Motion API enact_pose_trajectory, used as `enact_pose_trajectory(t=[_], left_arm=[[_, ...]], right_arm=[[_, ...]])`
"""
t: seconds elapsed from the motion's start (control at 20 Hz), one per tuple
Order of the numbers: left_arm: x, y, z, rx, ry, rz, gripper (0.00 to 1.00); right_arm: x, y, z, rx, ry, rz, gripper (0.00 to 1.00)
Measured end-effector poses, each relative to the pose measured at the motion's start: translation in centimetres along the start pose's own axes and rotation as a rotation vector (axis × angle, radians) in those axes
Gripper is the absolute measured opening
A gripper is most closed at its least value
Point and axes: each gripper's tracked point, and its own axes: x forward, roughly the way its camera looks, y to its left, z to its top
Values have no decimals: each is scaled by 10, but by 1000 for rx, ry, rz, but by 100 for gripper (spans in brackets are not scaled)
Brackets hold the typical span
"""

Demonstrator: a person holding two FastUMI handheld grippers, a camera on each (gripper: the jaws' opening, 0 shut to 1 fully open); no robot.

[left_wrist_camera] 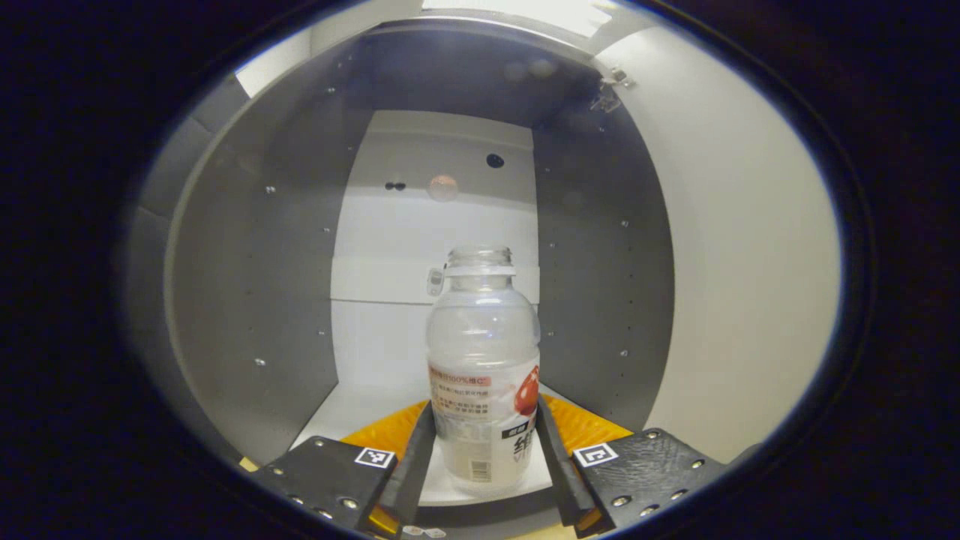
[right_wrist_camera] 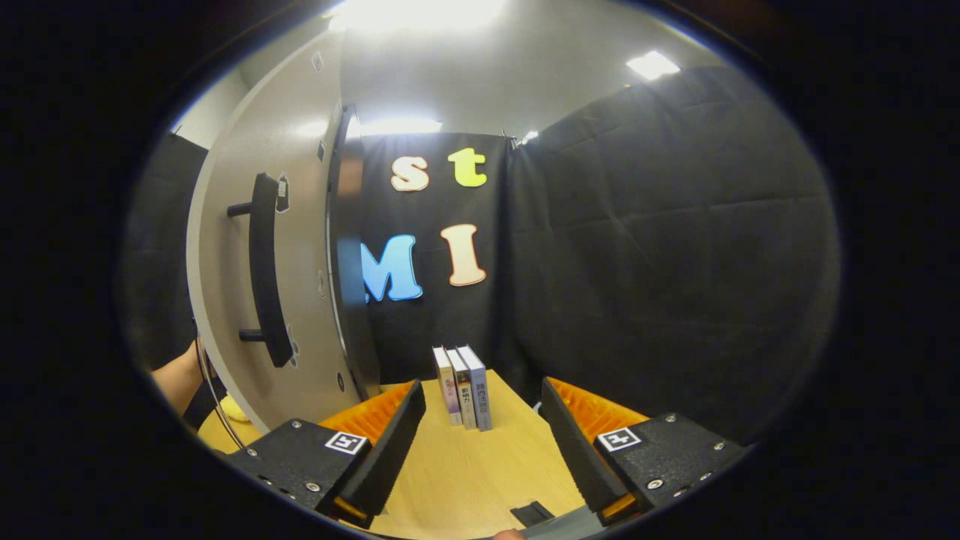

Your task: Open the cabinet door with the right hand, grasp the bottle in the cabinet with the left hand and place it on the coaster, then close the cabinet door with the right hand.

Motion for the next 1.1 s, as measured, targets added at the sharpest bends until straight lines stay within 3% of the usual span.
enact_pose_trajectory(t=[0.15, 0.4, 0.5, 0.7, 0.75, 1.05, 1.1], left_arm=[[-35, 2, 16, 12, -24, 38, 75], [-93, 11, 25, 27, -40, 93, 71], [-111, 11, 27, 27, -39, 107, 75], [-152, 14, 25, 39, -50, 126, 75], [-160, 16, 22, 47, -50, 131, 71], [-215, 15, 10, 51, -52, 152, 75], [-224, 15, 9, 53, -56, 156, 71]], right_arm=[[-6, -11, 3, -34, -17, 27, 95], [-16, -14, 0, -66, -16, 95, 96], [-20, -13, 0, -65, -17, 118, 96], [-25, -8, 0, -63, -23, 166, 96], [-26, -6, -2, -62, -22, 179, 94], [-32, 2, -12, -69, -5, 241, 93], [-34, 3, -13, -68, -2, 249, 95]])
